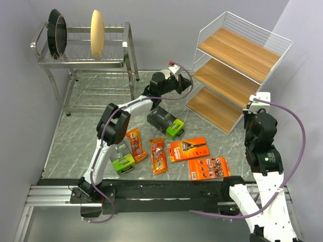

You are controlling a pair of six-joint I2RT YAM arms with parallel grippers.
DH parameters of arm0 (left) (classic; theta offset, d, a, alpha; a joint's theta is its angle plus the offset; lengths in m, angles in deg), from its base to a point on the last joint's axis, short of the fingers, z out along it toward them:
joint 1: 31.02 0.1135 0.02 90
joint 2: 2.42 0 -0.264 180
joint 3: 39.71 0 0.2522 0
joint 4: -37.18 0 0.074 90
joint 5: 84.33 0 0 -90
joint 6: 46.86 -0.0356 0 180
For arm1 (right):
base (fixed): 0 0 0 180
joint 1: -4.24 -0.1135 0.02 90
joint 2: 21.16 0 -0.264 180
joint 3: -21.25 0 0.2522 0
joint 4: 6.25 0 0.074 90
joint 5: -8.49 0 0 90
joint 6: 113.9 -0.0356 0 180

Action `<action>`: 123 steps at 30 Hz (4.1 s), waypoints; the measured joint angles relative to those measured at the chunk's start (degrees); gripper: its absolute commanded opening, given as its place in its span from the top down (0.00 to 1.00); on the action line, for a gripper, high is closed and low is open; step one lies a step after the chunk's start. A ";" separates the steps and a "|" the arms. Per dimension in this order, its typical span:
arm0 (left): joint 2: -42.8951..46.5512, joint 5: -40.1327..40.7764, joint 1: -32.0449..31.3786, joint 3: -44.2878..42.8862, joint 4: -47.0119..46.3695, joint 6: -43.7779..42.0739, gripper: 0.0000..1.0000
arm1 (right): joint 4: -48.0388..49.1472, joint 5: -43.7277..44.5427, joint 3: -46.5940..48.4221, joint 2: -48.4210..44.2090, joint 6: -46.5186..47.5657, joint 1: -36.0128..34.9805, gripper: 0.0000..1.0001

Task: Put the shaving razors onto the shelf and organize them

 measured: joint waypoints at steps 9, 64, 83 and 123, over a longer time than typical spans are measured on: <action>11.67 4.11 0.13 13.44 5.38 0.13 0.99 | 8.70 -1.57 -7.23 9.05 5.16 0.04 1.00; 47.21 7.67 1.60 49.05 31.39 0.76 0.01 | 19.56 -25.73 -11.91 15.82 18.12 4.33 0.01; 45.92 15.61 5.64 54.12 32.09 20.17 0.01 | 15.39 -43.78 -3.28 39.85 8.31 -20.06 0.01; 25.99 9.05 3.50 55.82 10.82 50.31 0.42 | 14.19 -47.34 0.55 47.45 -16.94 -29.20 0.43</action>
